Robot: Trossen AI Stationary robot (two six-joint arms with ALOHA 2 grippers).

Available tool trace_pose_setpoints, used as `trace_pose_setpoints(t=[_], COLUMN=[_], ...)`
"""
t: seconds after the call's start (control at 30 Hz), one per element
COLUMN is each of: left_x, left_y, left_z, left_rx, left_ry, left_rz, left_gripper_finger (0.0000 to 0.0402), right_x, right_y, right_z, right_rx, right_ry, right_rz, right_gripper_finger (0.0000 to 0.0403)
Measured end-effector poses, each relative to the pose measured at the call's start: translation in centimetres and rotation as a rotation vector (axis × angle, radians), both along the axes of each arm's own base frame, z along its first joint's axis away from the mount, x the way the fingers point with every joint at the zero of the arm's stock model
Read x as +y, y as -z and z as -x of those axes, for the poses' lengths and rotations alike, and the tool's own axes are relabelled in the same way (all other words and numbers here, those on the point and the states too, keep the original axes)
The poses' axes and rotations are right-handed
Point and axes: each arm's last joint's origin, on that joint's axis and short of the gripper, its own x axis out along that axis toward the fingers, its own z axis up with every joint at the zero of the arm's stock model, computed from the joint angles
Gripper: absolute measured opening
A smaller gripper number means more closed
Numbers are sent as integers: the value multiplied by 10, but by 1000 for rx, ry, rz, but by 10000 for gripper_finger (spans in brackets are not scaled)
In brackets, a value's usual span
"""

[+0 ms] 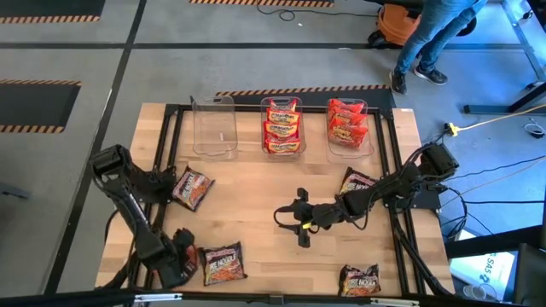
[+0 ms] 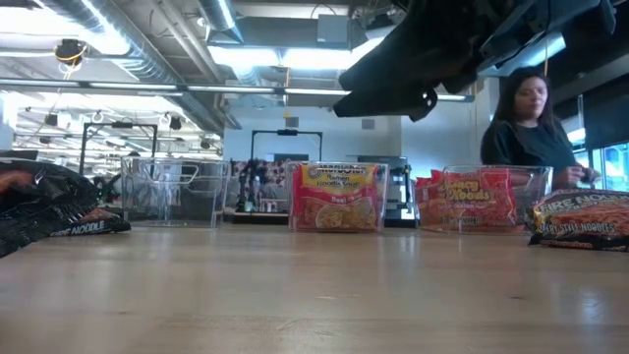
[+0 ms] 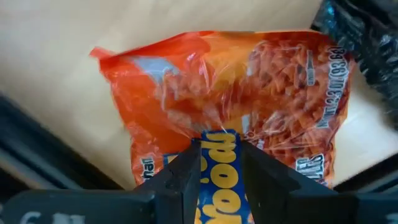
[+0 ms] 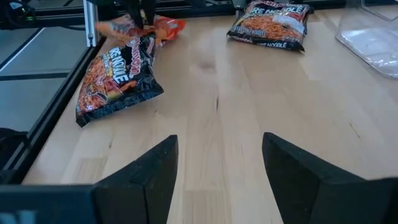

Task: Sort Maruchan noodles
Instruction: Put the orange noodle pack into the right transparent bin

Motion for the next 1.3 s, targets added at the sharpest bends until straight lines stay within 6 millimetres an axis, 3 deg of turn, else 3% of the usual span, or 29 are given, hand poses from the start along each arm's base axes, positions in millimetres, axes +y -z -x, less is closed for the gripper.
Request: trace_pose_setpoints(t=[0.2, 0.6, 0.83, 0.93, 1.1, 1.3], left_x=[23, 67, 93, 94, 75, 48], left_y=[7, 6, -4, -22, -49, -28], left_z=[-18, -93, -138, -150, -148, -116], left_rx=[-52, -340, -532, -556, -554, -527], left_ry=[277, 666, 779, 810, 784, 704], left_rz=[-112, -350, -426, -432, -380, -330], left_gripper_finger=[105, 105, 105, 105, 105, 105], right_x=[0, 0, 0, -2, -14, -32], right_y=[1, 1, 0, -2, -3, 15], right_z=[0, 0, 0, -2, -7, -28], right_rx=[6, 5, -3, -24, -21, -22], right_ry=[3, 9, 13, 48, 108, 218], right_rz=[5, 7, -2, -58, -177, -314], right_gripper_finger=[209, 209, 209, 209, 234, 313])
